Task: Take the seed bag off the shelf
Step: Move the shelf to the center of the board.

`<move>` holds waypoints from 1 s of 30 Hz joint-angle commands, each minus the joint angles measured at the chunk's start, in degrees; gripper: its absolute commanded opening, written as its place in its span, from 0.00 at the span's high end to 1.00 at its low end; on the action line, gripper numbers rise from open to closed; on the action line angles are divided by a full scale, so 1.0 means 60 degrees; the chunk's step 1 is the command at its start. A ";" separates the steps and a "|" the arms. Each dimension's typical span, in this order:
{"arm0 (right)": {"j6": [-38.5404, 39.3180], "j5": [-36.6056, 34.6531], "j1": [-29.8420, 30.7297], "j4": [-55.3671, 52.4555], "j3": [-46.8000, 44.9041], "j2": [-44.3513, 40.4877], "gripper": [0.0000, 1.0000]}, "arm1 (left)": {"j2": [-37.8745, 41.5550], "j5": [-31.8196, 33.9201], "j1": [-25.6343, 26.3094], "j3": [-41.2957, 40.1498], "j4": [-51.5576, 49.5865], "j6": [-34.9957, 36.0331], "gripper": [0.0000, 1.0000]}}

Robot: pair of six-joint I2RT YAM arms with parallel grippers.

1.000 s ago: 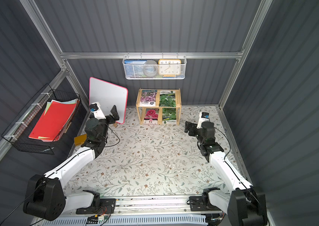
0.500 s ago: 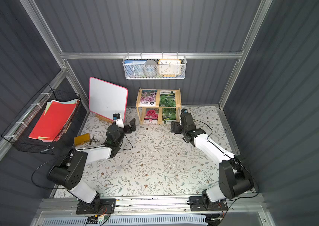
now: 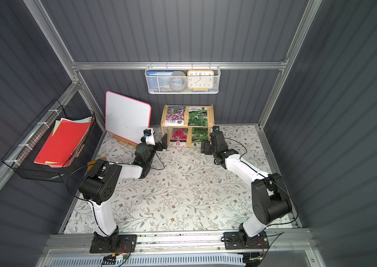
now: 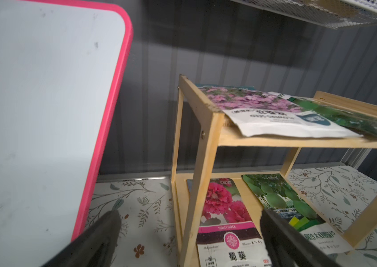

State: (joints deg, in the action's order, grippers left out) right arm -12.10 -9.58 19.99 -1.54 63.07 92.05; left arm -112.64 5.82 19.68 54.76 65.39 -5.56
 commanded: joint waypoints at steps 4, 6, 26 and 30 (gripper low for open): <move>0.0064 -0.0773 0.0016 0.0718 0.0074 0.0427 0.11 | -0.0630 0.0154 0.0045 0.0781 -0.0574 0.0808 0.00; 0.0065 -0.1083 0.0010 0.0943 -0.0026 0.0435 0.12 | -0.0756 0.0157 0.0045 0.0913 -0.0600 0.0850 0.00; 0.0210 -0.0795 -0.0481 0.2843 0.0162 0.1717 0.24 | -0.1923 0.0138 0.0045 0.2860 -0.1943 0.0550 0.09; 0.0196 -0.0545 -0.0591 0.3058 0.0364 0.2068 0.25 | -0.2011 0.0153 0.0045 0.3053 -0.2144 0.0486 0.14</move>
State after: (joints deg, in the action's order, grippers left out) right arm -10.87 -14.31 16.88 14.11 63.40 103.15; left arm -123.59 6.24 19.84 71.46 54.43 -1.93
